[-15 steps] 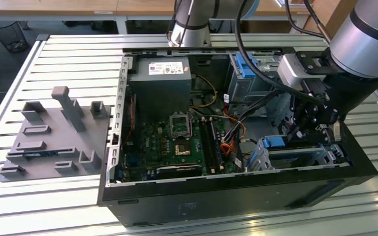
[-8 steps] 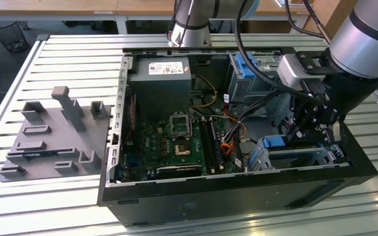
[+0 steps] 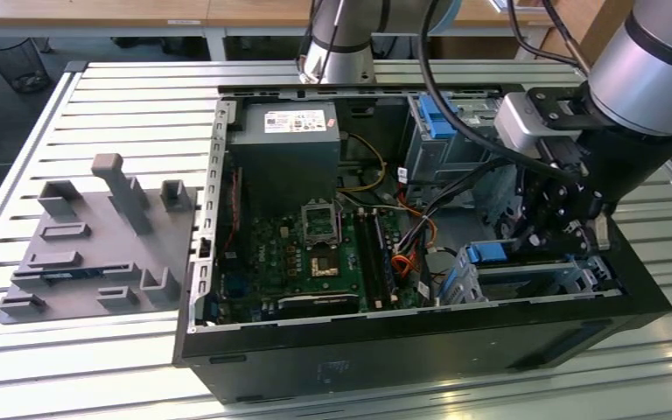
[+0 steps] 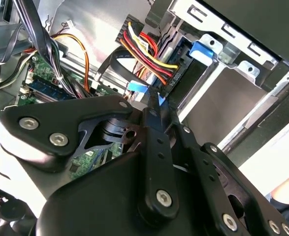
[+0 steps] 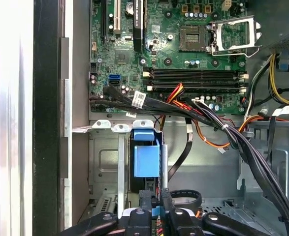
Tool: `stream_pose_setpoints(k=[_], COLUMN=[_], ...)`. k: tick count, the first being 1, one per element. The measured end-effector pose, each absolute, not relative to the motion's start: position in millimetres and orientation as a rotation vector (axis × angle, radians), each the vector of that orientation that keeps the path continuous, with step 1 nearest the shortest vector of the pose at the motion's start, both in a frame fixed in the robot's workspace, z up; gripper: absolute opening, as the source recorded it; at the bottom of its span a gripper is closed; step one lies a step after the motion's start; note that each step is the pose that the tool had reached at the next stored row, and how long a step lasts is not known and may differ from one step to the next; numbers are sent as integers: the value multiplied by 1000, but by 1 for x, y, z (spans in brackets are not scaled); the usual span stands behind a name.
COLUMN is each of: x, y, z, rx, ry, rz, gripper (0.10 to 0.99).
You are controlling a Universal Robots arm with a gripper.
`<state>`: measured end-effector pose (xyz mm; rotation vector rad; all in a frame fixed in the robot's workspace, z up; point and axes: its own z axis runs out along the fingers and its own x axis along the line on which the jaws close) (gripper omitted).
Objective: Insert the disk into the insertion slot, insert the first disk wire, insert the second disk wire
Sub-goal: 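Insert the second disk wire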
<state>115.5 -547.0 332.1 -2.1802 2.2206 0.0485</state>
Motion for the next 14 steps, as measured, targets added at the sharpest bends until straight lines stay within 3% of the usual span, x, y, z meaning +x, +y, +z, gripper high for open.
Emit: stream_pose_setpoints(k=[14], x=[115], y=[-547], z=[347], rx=[-2181], ry=[2221], rz=[50], gripper=[208])
